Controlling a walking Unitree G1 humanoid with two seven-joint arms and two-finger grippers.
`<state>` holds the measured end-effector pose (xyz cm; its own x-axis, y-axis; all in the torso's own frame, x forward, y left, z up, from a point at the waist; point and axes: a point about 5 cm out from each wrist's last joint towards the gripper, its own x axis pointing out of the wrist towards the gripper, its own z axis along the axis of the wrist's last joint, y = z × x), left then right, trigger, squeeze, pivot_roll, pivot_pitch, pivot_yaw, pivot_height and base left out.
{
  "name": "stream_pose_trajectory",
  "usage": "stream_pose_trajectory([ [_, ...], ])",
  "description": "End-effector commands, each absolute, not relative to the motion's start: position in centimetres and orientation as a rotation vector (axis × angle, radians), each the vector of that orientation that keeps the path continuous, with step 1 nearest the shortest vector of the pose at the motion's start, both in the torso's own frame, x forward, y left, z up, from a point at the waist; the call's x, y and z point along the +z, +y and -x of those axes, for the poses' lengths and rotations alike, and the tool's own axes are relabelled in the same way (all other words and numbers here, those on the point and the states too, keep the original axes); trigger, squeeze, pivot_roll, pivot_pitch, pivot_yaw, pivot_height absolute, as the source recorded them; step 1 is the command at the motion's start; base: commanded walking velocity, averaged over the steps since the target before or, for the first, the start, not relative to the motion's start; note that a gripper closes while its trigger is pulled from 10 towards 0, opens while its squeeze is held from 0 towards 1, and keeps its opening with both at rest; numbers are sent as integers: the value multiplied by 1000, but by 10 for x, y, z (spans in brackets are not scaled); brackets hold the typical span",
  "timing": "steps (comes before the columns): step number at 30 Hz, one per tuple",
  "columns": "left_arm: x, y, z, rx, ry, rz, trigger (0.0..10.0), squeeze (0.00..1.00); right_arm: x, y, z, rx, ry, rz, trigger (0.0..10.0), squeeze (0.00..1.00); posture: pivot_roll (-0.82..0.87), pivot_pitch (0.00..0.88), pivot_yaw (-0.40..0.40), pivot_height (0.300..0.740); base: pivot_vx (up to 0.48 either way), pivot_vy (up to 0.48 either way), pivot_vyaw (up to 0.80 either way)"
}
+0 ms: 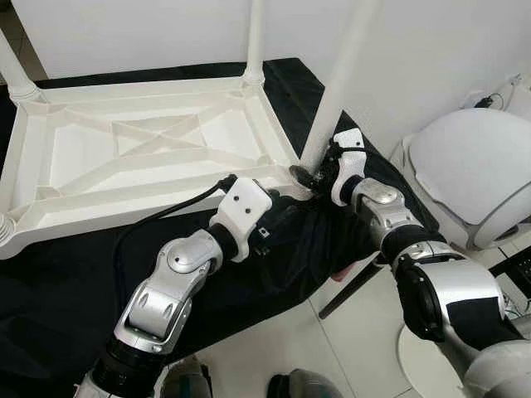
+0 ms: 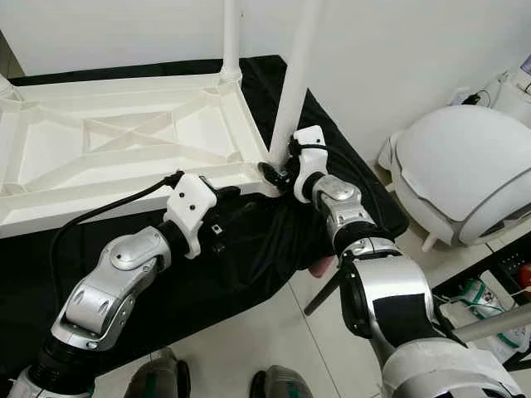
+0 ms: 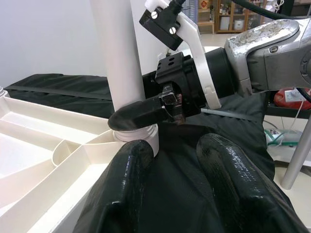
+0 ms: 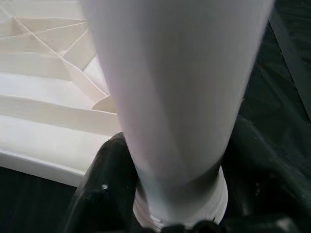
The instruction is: Building children table
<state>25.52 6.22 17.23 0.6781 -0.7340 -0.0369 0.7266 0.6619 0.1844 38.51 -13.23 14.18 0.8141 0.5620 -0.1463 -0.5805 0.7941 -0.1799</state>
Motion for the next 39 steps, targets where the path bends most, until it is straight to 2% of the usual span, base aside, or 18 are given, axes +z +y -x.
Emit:
stream_pose_trajectory([
  [1,174,60,-254,-838,-43,-194,10000,0,133,-134,-382,625,134,240,0,0,23,0,-56,740,0,0,0],
  [6,173,60,-253,-837,-40,-191,10000,0,132,-142,-381,608,132,240,0,0,18,4,-61,740,0,0,0],
  [10,173,60,-252,-826,-40,-182,10000,0,131,-152,-381,519,107,174,0,0,13,20,-75,740,0,0,0],
  [16,173,60,-252,-824,-39,-177,10000,0,128,-148,-380,466,89,100,0,0,4,27,-75,740,0,0,0],
  [19,172,59,-251,-831,-36,-171,10000,0,122,-133,-378,338,82,-13,0,0,-6,32,-70,740,0,0,0],
  [24,171,58,-251,-838,-33,-171,10000,0,120,-114,-374,177,73,-77,0,0,-11,36,-64,740,0,0,0],
  [26,171,57,-250,-841,-31,-169,10000,0,120,-98,-370,94,80,-122,0,0,-12,37,-64,740,0,0,0],
  [29,171,56,-250,-846,-29,-167,10000,0,124,-76,-366,114,69,-148,0,0,-11,38,-69,740,0,0,0],
  [39,170,59,-250,-829,-29,-167,10000,0,127,-82,-364,120,68,-127,0,0,3,36,-80,740,0,0,0],
])
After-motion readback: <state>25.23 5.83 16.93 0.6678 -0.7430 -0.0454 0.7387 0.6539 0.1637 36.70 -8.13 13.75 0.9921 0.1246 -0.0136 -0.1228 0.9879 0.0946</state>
